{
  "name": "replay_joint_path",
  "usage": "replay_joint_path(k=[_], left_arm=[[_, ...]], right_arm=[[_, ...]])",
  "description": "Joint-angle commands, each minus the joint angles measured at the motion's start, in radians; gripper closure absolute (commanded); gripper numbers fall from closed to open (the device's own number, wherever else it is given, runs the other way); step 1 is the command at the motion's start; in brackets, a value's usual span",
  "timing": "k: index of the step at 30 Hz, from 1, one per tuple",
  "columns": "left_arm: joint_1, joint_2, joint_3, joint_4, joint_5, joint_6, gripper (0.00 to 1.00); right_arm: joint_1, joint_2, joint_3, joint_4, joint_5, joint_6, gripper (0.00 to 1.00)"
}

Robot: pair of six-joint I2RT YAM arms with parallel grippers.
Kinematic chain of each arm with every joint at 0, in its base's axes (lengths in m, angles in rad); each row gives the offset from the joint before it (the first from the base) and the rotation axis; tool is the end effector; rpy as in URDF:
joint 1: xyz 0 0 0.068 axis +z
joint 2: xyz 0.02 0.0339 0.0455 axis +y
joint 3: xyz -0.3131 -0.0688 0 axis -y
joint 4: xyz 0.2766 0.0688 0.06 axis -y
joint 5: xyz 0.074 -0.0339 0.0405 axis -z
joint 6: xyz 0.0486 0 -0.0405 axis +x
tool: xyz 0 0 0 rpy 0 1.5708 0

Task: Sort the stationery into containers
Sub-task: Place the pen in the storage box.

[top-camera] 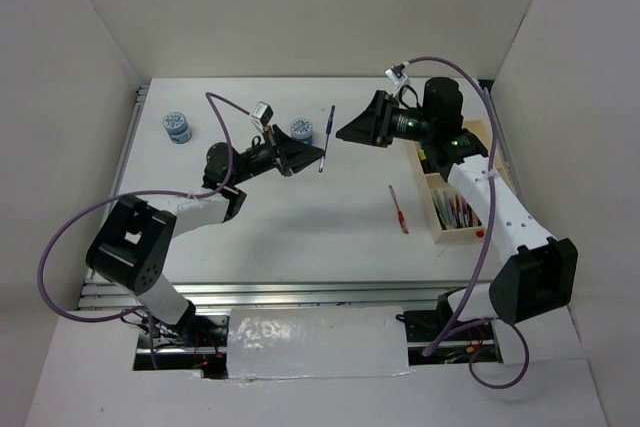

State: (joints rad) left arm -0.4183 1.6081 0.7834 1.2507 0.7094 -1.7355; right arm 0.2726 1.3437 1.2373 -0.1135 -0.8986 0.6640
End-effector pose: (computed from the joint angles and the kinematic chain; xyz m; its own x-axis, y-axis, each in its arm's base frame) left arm 0.3202 -0.1770 0.3098 -0.9006 -0.4187 -0.1162 0.2331 -0.2398 -0.9424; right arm 0.3101 0.1262 0.4261 -0.7220 0.1966 -0.6634 -0.5817 0.3466 0.7358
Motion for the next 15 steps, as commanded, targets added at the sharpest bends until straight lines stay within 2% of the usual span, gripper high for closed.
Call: replay_joint_path(k=[1, 15], left_arm=[[0.001, -0.039, 0.011, 0.236, -0.030, -0.010, 1.00], [-0.004, -0.020, 0.017, 0.220, -0.034, -0.006, 1.00]], right_arm=[[0.008, 0.023, 0.051, 0.067, 0.065, 0.104, 0.48], [0.054, 0.064, 0.063, 0.106, 0.076, 0.121, 0.48]])
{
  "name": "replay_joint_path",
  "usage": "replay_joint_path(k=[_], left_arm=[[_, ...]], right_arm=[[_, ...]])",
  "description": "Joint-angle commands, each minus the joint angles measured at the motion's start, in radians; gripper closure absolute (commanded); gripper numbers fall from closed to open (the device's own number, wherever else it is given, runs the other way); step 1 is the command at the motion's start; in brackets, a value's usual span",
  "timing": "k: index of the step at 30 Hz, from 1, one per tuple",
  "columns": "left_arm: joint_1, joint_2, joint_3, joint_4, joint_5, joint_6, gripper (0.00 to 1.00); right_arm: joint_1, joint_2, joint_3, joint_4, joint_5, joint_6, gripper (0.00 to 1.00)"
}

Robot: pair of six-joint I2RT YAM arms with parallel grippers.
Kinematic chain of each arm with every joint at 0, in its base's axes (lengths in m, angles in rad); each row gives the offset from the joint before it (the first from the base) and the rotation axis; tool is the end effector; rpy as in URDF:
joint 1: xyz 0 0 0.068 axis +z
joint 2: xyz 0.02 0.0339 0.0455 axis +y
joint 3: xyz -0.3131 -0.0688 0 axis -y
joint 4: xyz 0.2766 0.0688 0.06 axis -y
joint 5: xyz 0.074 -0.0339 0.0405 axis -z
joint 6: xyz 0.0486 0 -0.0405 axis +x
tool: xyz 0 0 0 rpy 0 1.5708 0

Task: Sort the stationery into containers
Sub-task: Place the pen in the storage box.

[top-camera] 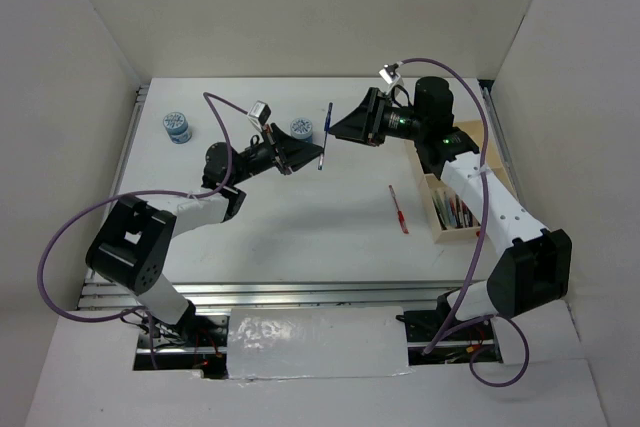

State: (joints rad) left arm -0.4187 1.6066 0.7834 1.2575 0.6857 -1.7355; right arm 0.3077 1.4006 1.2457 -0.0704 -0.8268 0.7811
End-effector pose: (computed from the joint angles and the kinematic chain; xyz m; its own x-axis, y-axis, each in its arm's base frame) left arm 0.3205 -0.1763 0.3113 -0.8912 -0.4391 -0.1141 0.2416 -0.2464 -0.9386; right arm 0.3263 0.1412 0.4148 -0.7768 0.2534 -0.5765 -0.4811 0.3517 0.8030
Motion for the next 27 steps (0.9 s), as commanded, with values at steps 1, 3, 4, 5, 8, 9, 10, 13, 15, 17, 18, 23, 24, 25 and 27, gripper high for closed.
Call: replay_joint_path(k=[1, 3, 4, 5, 8, 9, 10, 13, 15, 17, 18, 23, 24, 25, 27], left_arm=[[-0.003, -0.019, 0.016, 0.211, -0.011, -0.003, 1.00], [-0.008, -0.016, 0.017, 0.210, -0.009, -0.006, 1.00], [-0.009, -0.014, 0.017, 0.214, -0.011, -0.006, 1.00], [-0.011, -0.016, 0.020, 0.214, -0.011, -0.003, 1.00], [-0.018, -0.014, 0.024, 0.212, -0.009, -0.007, 1.00], [-0.023, -0.014, 0.022, 0.211, -0.006, -0.004, 1.00], [-0.025, -0.014, 0.023, 0.210, -0.006, -0.002, 1.00], [-0.029, -0.014, 0.019, 0.207, -0.005, -0.001, 1.00], [-0.032, -0.014, 0.025, 0.188, 0.000, 0.007, 1.00], [-0.037, -0.014, 0.030, 0.165, 0.012, 0.013, 0.99], [-0.038, -0.014, 0.037, 0.146, 0.018, 0.019, 0.94], [-0.032, -0.030, 0.079, -0.101, 0.087, 0.103, 0.01], [-0.017, -0.039, 0.091, -0.151, 0.106, 0.141, 0.01], [-0.006, -0.045, 0.105, -0.202, 0.121, 0.222, 0.01], [0.039, -0.063, 0.151, -0.427, 0.159, 0.325, 0.01]], right_arm=[[0.022, 0.014, 0.058, 0.064, 0.005, 0.004, 0.48], [0.027, 0.027, 0.069, 0.055, 0.011, -0.008, 0.48], [0.034, 0.032, 0.072, 0.050, 0.020, -0.017, 0.48], [0.036, 0.037, 0.073, 0.046, 0.020, -0.025, 0.48], [0.037, 0.054, 0.074, 0.049, 0.022, -0.025, 0.49], [0.037, 0.058, 0.074, 0.050, 0.023, -0.028, 0.54], [0.037, 0.060, 0.075, 0.050, 0.025, -0.028, 0.56], [0.039, 0.060, 0.080, 0.052, 0.026, -0.032, 0.65], [0.039, 0.066, 0.083, 0.050, 0.028, -0.032, 0.75], [0.039, 0.067, 0.089, 0.046, 0.031, -0.045, 0.83], [0.039, 0.064, 0.089, 0.040, 0.031, -0.051, 0.90], [0.033, 0.023, 0.109, -0.057, 0.051, -0.167, 1.00], [0.024, 0.011, 0.113, -0.087, 0.054, -0.201, 1.00], [0.008, -0.003, 0.113, -0.139, 0.054, -0.256, 1.00], [-0.074, -0.055, 0.089, -0.228, 0.049, -0.342, 1.00]])
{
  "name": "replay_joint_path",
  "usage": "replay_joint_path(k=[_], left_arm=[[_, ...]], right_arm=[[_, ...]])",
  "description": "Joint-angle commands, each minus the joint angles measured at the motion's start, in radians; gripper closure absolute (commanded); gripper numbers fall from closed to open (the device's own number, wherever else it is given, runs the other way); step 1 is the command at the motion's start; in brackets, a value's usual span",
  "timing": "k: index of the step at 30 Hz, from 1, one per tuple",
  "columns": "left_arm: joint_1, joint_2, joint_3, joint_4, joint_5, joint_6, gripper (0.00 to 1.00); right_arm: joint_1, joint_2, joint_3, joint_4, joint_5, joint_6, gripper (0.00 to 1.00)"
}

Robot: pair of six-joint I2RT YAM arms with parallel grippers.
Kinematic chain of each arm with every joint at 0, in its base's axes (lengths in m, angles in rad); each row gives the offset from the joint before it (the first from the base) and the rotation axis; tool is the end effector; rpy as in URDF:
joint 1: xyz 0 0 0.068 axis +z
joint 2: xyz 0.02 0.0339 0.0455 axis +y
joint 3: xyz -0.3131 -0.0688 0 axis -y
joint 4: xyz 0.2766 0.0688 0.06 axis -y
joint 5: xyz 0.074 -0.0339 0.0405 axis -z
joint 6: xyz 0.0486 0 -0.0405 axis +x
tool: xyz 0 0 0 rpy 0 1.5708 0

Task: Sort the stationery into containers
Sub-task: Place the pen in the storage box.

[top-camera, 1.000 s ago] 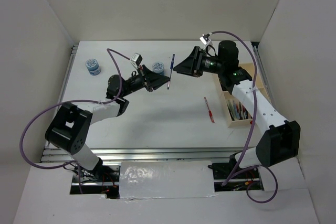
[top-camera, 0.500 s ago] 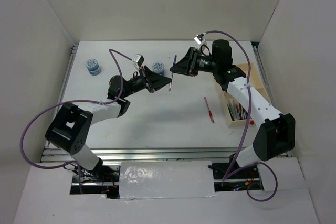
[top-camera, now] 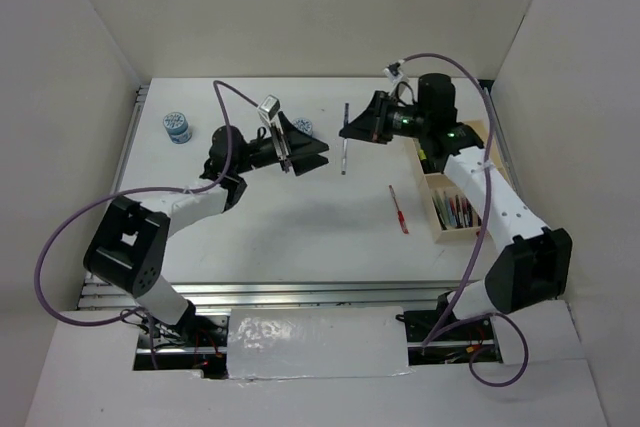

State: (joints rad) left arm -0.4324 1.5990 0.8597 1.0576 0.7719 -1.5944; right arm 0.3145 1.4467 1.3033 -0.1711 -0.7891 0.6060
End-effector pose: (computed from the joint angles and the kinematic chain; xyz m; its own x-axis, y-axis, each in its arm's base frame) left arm 0.3281 -0.1888 0.3185 -0.9082 -0.3698 -0.1958 0.2628 -0.1399 -0.9547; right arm 0.3379 0.1462 0.4106 -0.7315 0.1840 -0.6566 -0.5391 0.4335 0.7221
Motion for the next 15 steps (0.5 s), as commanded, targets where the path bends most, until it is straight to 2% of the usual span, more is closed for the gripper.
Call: replay_joint_path(k=[1, 2, 3, 4, 5, 6, 7, 9, 10, 11, 13, 15], left_arm=[[0.073, -0.062, 0.094, -0.311, 0.079, 0.314, 0.01], [0.092, -0.071, 0.149, -0.423, 0.075, 0.392, 0.01], [0.121, -0.070, 0.186, -0.691, 0.044, 0.493, 0.01], [0.129, -0.067, 0.270, -0.817, 0.018, 0.701, 0.01], [0.120, -0.065, 0.313, -0.935, -0.024, 0.803, 0.01], [0.106, -0.065, 0.352, -1.043, -0.080, 0.902, 0.01], [0.084, -0.073, 0.410, -1.211, -0.223, 1.054, 0.01], [-0.019, -0.108, 0.436, -1.287, -0.378, 1.222, 0.01], [-0.058, -0.116, 0.462, -1.336, -0.513, 1.264, 0.01], [-0.119, -0.114, 0.476, -1.357, -0.558, 1.292, 0.01], [-0.153, -0.099, 0.499, -1.381, -0.595, 1.317, 0.01], [-0.164, -0.094, 0.504, -1.374, -0.559, 1.295, 0.01]], right_arm=[[-0.121, -0.121, 0.019, -0.163, 0.014, -0.201, 1.00], [-0.153, -0.147, 0.014, -0.209, 0.016, -0.248, 1.00], [-0.232, -0.155, 0.022, -0.266, 0.036, -0.376, 1.00], [-0.271, -0.158, 0.043, -0.391, 0.059, -0.446, 1.00], [-0.343, -0.157, 0.059, -0.456, 0.121, -0.531, 1.00], [-0.371, -0.160, 0.062, -0.535, 0.167, -0.677, 1.00], [-0.403, -0.172, 0.035, -0.553, 0.215, -0.739, 1.00], [-0.474, -0.195, -0.022, -0.561, 0.372, -0.887, 1.00], [-0.497, -0.207, -0.086, -0.558, 0.411, -0.923, 1.00], [-0.517, -0.207, -0.110, -0.559, 0.441, -0.990, 1.00], [-0.570, -0.180, -0.147, -0.567, 0.485, -1.026, 1.00], [-0.604, -0.155, -0.156, -0.562, 0.490, -1.048, 1.00]])
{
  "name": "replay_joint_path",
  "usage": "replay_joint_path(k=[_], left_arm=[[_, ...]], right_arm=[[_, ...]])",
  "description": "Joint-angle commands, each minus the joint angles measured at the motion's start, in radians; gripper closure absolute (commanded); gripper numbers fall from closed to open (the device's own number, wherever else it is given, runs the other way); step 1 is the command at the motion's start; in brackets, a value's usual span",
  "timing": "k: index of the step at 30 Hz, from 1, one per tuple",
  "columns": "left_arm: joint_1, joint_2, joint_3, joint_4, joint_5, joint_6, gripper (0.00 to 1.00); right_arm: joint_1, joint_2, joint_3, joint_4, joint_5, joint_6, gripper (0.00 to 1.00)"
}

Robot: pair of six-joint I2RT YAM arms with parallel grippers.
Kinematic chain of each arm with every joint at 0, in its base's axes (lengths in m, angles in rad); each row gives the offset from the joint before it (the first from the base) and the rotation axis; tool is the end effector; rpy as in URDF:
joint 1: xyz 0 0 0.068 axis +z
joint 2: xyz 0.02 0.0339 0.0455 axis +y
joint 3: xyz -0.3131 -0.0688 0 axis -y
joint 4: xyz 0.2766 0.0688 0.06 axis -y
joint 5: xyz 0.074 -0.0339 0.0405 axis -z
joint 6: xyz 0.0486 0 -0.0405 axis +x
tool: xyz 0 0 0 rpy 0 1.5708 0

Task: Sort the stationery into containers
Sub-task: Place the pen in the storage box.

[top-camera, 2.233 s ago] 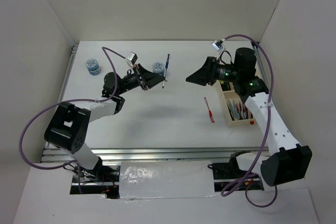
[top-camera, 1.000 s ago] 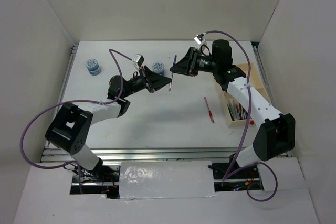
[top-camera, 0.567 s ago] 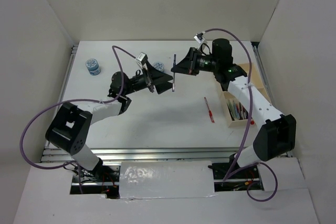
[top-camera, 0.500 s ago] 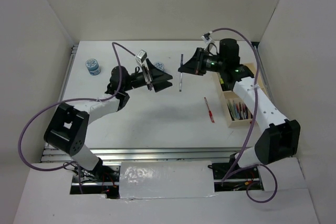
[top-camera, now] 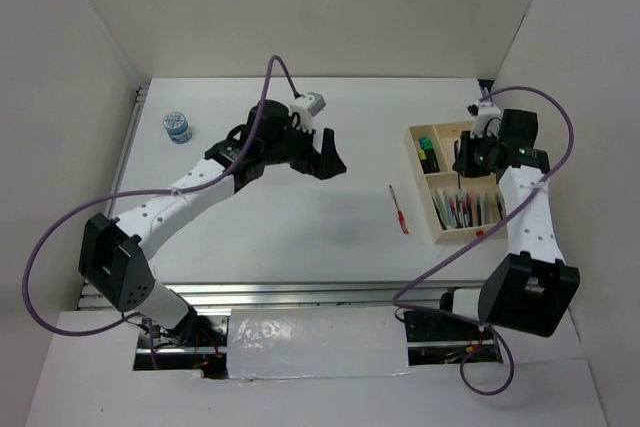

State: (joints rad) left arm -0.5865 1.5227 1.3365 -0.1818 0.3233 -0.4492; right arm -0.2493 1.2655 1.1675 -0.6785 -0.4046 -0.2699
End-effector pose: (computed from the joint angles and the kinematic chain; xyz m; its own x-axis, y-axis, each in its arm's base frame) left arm 0.3245 -0.2342 0.3908 -0.6050 -0.0923 -0.7909 0.5650 0.6501 -0.5081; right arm 0.2874 -0.0534 0.3616 -0.6425 -0.0894 -0.7611 -0.2248 0.9715 0.0757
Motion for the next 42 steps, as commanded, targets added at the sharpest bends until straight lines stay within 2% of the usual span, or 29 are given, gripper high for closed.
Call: replay_joint_path(k=[1, 4, 11, 24, 27, 28, 34, 42], left_arm=[[-0.009, -0.010, 0.033, -0.133, -0.069, 0.141, 0.01], [-0.009, 0.002, 0.035, -0.117, -0.050, 0.126, 0.01], [0.007, -0.016, 0.004, -0.108, -0.046, 0.122, 0.01], [0.016, -0.015, -0.010, -0.099, -0.039, 0.118, 0.01], [0.016, -0.015, -0.016, -0.096, -0.043, 0.116, 0.01], [0.016, -0.015, -0.017, -0.096, -0.046, 0.116, 0.01], [0.008, -0.007, -0.033, -0.085, -0.030, 0.130, 0.01], [-0.038, 0.011, -0.020, -0.077, -0.020, 0.194, 0.01]], right_arm=[[-0.066, 0.052, -0.028, -0.052, 0.116, -0.176, 1.00], [-0.111, 0.084, -0.061, -0.010, 0.113, -0.192, 1.00], [-0.127, 0.175, -0.117, 0.054, 0.132, -0.201, 1.00], [-0.120, 0.348, -0.062, 0.042, 0.196, -0.204, 1.00], [-0.120, 0.382, -0.039, 0.040, 0.207, -0.193, 0.94], [-0.119, 0.396, -0.028, 0.040, 0.210, -0.190, 0.87], [-0.107, 0.396, -0.011, 0.040, 0.214, -0.172, 0.63], [-0.088, 0.368, 0.014, 0.000, 0.205, -0.150, 0.62]])
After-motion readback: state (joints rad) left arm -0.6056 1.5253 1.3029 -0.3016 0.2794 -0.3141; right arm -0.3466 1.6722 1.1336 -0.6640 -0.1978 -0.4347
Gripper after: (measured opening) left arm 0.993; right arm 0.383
